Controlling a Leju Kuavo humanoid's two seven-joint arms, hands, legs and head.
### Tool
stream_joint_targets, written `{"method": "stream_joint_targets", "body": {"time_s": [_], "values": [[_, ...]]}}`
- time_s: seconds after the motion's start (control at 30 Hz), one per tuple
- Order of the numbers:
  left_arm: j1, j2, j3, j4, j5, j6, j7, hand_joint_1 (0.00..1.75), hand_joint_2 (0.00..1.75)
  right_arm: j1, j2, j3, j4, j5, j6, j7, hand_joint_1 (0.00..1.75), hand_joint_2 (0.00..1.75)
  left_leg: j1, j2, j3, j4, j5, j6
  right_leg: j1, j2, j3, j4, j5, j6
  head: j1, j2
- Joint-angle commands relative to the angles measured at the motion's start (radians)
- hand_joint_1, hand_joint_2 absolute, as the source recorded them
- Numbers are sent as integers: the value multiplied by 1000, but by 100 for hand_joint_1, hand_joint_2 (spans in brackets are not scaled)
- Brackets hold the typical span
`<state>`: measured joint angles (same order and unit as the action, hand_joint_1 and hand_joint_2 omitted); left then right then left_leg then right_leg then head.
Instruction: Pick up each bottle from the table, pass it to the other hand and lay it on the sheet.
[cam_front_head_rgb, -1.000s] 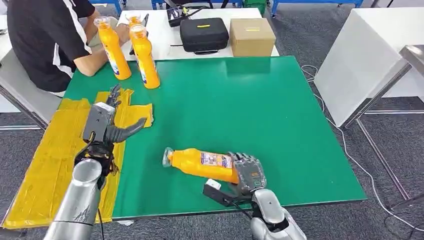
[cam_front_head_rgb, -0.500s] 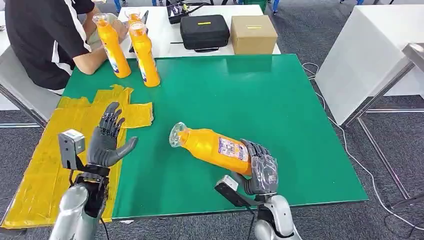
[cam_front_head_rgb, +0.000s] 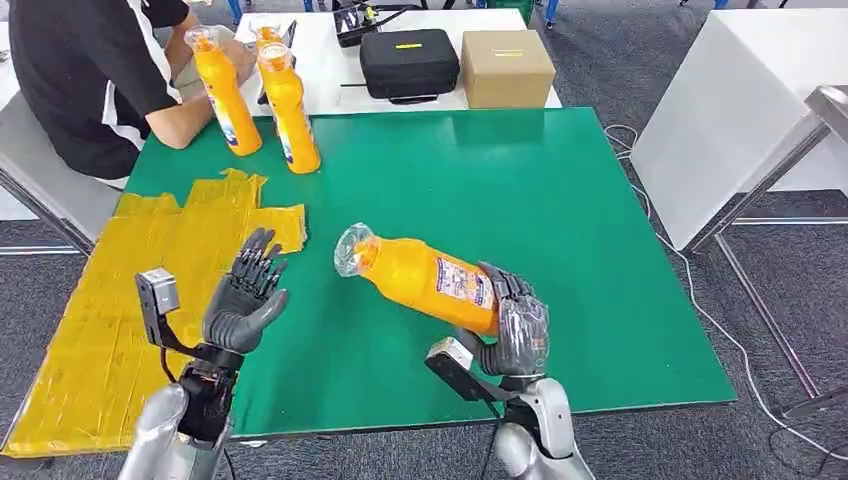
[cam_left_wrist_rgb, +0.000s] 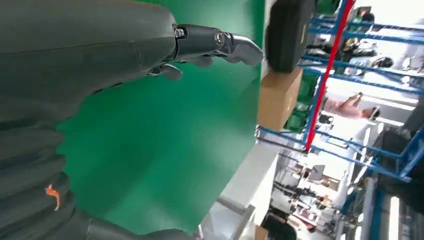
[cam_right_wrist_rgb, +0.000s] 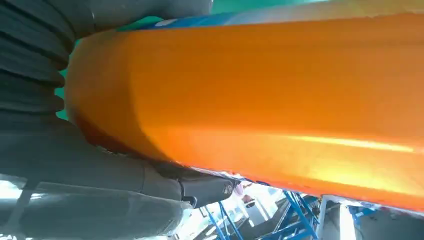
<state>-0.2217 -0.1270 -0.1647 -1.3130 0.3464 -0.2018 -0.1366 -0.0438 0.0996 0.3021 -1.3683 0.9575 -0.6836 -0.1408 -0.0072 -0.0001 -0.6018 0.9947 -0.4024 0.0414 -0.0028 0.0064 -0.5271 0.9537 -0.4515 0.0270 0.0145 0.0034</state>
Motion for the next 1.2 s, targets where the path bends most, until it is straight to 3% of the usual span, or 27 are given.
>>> {"method": "stream_joint_targets", "body": {"time_s": [0.03,0.33,0.43,0.7,0.87,1.2], "values": [[2,-3,-84,48,-7,17,-3,0,175,-73,37,23,71,1,1,4,175,175,0,0,3,-1,-1,-3,0,0,3,-1,-1,0,0,0],[22,-27,-209,-5,-19,66,-40,0,175,-137,65,48,123,25,18,46,175,175,0,0,3,0,-2,-2,0,0,3,-1,-1,0,0,0],[-1,-26,-211,-8,-6,95,-32,0,175,-166,84,92,177,40,67,58,175,175,1,1,2,0,-2,-3,0,1,2,0,-1,-1,0,0],[-2,-23,-210,-9,-2,96,-30,0,175,-169,91,100,194,51,61,68,175,175,1,-1,1,0,-1,-2,0,-1,2,-1,0,0,0,0],[-5,-19,-208,-28,15,107,-32,0,175,-223,122,192,338,42,142,79,175,175,1,1,4,-1,-2,-3,0,1,4,-1,-1,-1,0,0],[-5,-19,-208,-28,15,107,-32,0,175,-223,122,192,338,42,142,79,175,175,1,-3,1,-1,0,-2,0,-2,1,-1,0,0,0,0]]}}
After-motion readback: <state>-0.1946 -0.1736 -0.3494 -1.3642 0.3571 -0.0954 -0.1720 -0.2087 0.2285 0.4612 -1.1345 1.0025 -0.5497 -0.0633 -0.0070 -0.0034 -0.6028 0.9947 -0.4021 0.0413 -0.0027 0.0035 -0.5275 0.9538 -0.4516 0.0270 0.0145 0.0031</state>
